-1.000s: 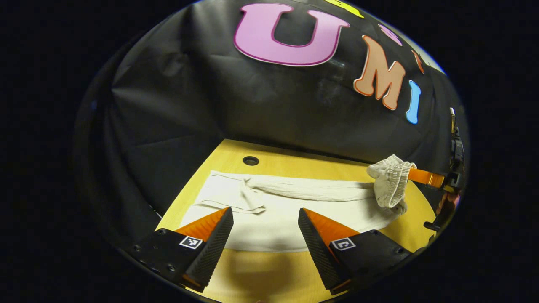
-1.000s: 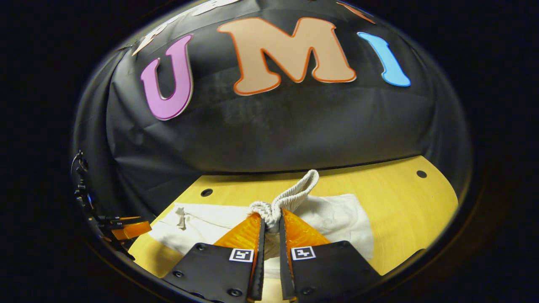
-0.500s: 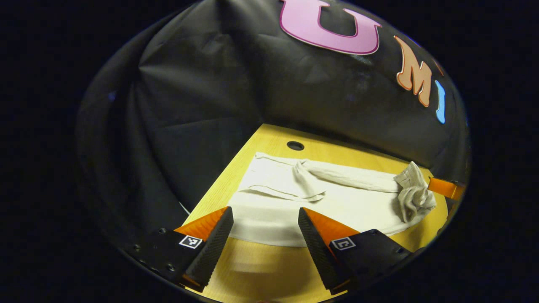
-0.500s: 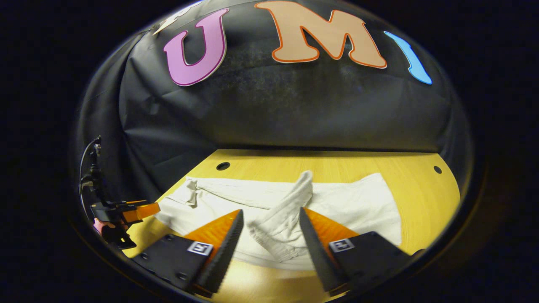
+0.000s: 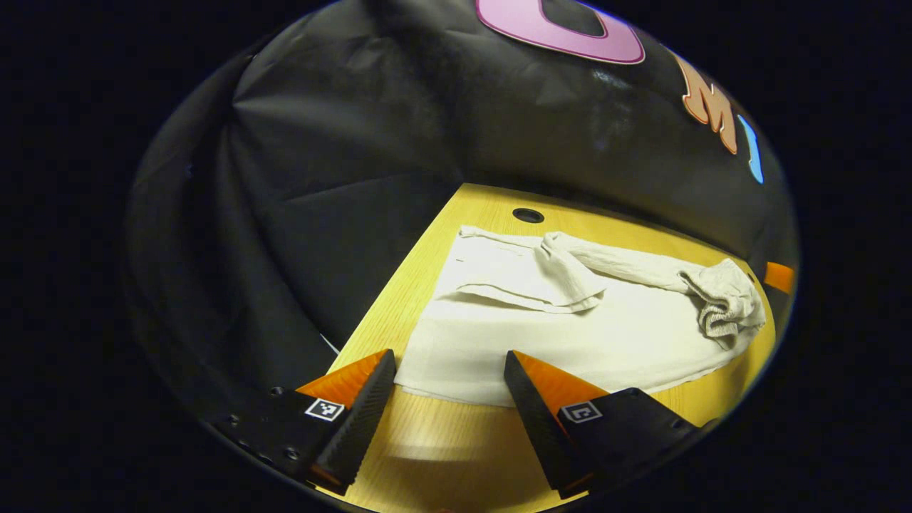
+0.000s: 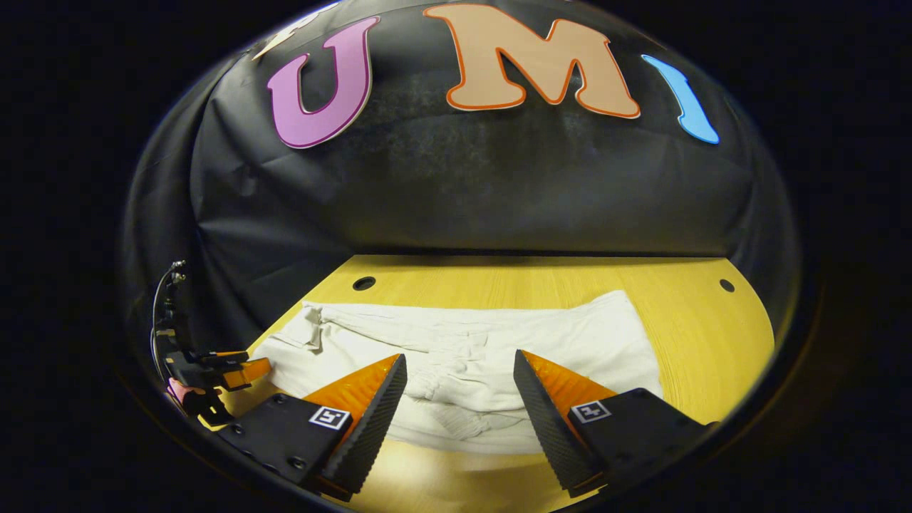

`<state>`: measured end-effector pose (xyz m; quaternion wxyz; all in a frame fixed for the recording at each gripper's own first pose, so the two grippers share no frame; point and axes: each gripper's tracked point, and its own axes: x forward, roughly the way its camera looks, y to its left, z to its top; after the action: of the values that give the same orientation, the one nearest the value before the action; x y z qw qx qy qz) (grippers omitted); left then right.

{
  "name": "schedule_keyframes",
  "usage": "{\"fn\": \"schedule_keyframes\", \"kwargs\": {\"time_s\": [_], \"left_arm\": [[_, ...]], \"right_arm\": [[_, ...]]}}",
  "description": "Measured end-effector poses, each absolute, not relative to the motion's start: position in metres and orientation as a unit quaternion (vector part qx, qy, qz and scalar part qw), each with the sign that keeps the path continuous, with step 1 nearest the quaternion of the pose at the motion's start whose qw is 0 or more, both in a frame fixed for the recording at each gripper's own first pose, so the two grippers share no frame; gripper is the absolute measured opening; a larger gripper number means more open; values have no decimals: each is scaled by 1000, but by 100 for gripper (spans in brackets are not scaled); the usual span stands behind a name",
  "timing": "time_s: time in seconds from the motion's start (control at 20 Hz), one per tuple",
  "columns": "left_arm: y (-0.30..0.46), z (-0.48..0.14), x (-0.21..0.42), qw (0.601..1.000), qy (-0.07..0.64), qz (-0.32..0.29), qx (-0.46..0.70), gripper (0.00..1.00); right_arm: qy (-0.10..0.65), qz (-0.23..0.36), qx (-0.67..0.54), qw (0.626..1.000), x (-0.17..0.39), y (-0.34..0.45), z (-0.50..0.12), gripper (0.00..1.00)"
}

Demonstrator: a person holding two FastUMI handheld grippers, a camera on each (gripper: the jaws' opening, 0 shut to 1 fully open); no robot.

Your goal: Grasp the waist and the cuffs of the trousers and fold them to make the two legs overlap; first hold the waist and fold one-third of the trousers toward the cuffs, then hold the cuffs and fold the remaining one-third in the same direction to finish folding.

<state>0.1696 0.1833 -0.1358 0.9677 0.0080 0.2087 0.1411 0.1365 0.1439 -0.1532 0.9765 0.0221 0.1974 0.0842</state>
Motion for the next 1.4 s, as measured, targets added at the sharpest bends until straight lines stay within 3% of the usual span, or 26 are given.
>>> {"fn": "schedule_keyframes", "kwargs": {"time_s": [0.25,0.35,0.45,0.55,0.6,0.7,1.0,1.05,1.1,1.4], "left_arm": [[184,-132,169,967,213,141,19,94],[185,-128,166,967,215,135,18,88],[180,-124,167,969,216,122,16,70],[166,-125,174,971,215,106,11,42],[160,-130,176,971,216,106,6,23],[156,-132,177,970,212,120,-3,4],[141,-111,173,973,186,127,-57,0],[135,-104,172,973,180,127,-64,0],[126,-99,174,975,172,125,-69,0],[67,-43,183,985,119,100,-70,0]], "right_arm": [[177,73,35,981,135,139,-135,96],[174,71,36,982,132,135,-131,93],[172,68,34,982,128,130,-129,92],[170,63,28,983,124,122,-128,97],[173,57,24,983,121,116,-131,97],[178,48,24,983,115,105,-133,92],[176,17,18,984,101,62,-123,97],[174,13,20,985,100,56,-120,92],[172,9,22,985,97,49,-119,97],[171,6,13,985,83,15,-114,97]]}}
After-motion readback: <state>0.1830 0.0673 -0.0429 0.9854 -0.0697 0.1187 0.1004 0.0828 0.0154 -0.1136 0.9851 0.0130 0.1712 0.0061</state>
